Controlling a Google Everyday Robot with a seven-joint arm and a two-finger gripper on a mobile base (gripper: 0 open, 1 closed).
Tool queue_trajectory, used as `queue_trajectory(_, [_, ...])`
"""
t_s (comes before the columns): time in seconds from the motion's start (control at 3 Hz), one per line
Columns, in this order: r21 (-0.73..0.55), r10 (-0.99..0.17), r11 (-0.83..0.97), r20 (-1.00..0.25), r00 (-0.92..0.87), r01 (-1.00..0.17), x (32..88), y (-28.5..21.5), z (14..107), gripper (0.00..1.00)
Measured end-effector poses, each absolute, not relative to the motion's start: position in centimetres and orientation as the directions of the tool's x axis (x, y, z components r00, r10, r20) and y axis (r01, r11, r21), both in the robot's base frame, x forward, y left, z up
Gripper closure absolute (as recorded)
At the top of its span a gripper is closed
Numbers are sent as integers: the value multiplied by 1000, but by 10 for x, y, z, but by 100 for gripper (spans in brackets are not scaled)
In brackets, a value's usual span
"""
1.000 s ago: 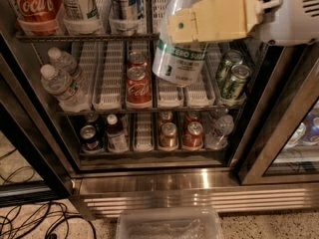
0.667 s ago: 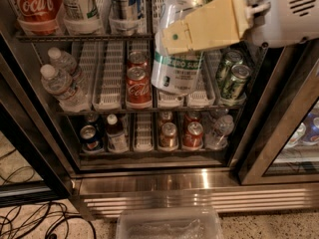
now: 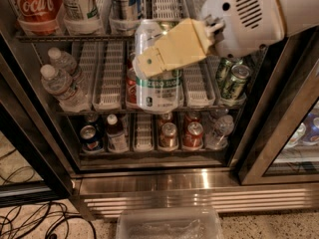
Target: Pick 7up can from top shelf of fridge
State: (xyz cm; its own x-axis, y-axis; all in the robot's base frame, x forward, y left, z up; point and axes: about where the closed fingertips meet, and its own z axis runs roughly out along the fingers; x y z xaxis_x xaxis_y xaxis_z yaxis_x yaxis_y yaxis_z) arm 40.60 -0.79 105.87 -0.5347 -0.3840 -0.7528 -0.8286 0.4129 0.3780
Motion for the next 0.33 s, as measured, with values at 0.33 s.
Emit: queue_trajectory(0.33, [377,-385,412,-753,-534,-829,406,-7,1059,100])
